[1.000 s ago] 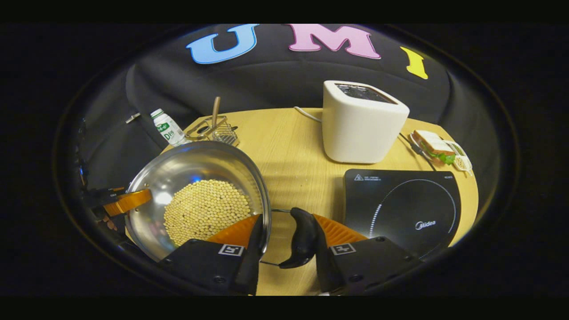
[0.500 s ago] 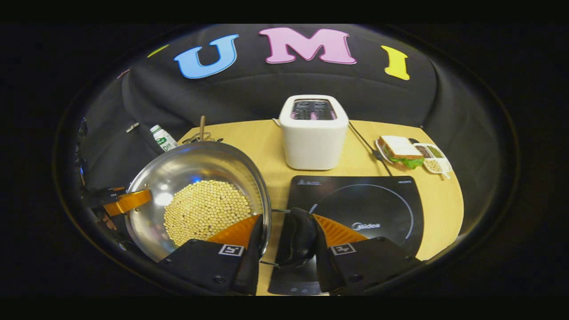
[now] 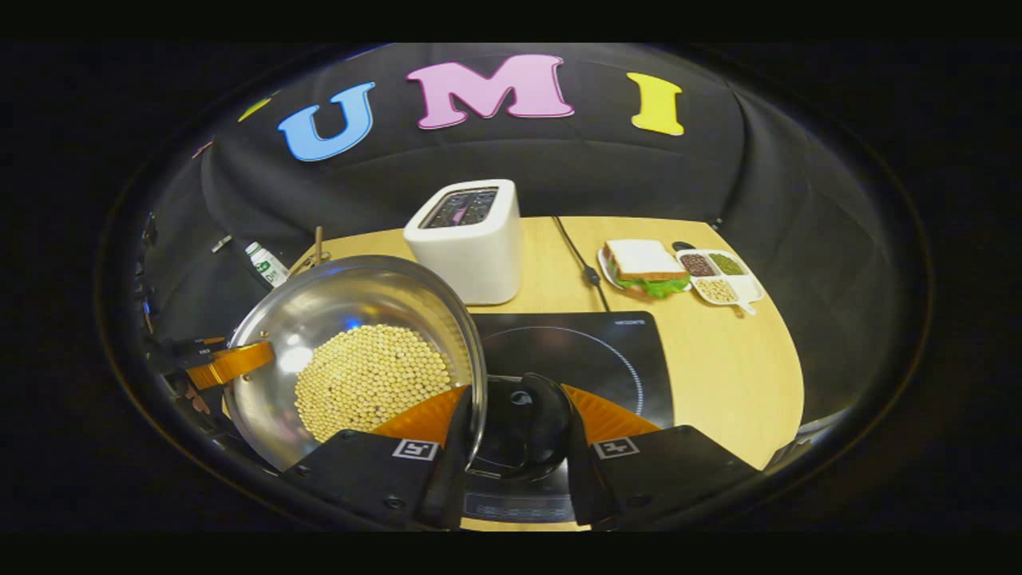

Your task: First push the handle of the pot to place it horizontally, then grasp the pot with both hands and set it on the induction cooktop.

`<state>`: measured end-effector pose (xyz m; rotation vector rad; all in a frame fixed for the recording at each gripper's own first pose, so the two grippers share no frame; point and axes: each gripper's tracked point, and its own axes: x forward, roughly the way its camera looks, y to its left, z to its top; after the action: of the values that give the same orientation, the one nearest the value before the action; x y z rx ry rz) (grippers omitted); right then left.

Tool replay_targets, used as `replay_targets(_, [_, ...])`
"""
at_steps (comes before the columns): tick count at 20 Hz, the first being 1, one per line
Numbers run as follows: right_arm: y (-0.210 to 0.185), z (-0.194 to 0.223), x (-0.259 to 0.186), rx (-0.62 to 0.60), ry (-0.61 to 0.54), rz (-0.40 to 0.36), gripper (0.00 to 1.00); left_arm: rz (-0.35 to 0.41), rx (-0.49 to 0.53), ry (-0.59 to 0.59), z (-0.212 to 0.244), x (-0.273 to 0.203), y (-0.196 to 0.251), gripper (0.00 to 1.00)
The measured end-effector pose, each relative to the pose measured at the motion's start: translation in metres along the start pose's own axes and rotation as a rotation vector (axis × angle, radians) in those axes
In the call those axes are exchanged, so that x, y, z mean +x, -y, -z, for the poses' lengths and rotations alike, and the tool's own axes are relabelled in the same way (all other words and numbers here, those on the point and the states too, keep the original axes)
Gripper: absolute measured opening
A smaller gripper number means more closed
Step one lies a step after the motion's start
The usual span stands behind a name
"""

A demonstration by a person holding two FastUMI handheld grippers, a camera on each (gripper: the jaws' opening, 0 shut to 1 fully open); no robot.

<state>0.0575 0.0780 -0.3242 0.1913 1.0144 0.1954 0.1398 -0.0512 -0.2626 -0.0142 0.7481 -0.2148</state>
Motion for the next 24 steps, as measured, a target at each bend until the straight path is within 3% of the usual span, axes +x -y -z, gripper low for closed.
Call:
replay_targets(13, [0.119, 0.009, 0.0, 0.059, -0.012, 0.038, 0.55, 0.034, 0.024, -0.02, -0.001, 0.039, 0.118, 0.56])
replay_targets(24, [0.138, 0.018, 0.027, 0.024, -0.016, 0.03, 0.55, 0.024, -0.023, -0.044, 0.018, 0.067, 0.132, 0.58])
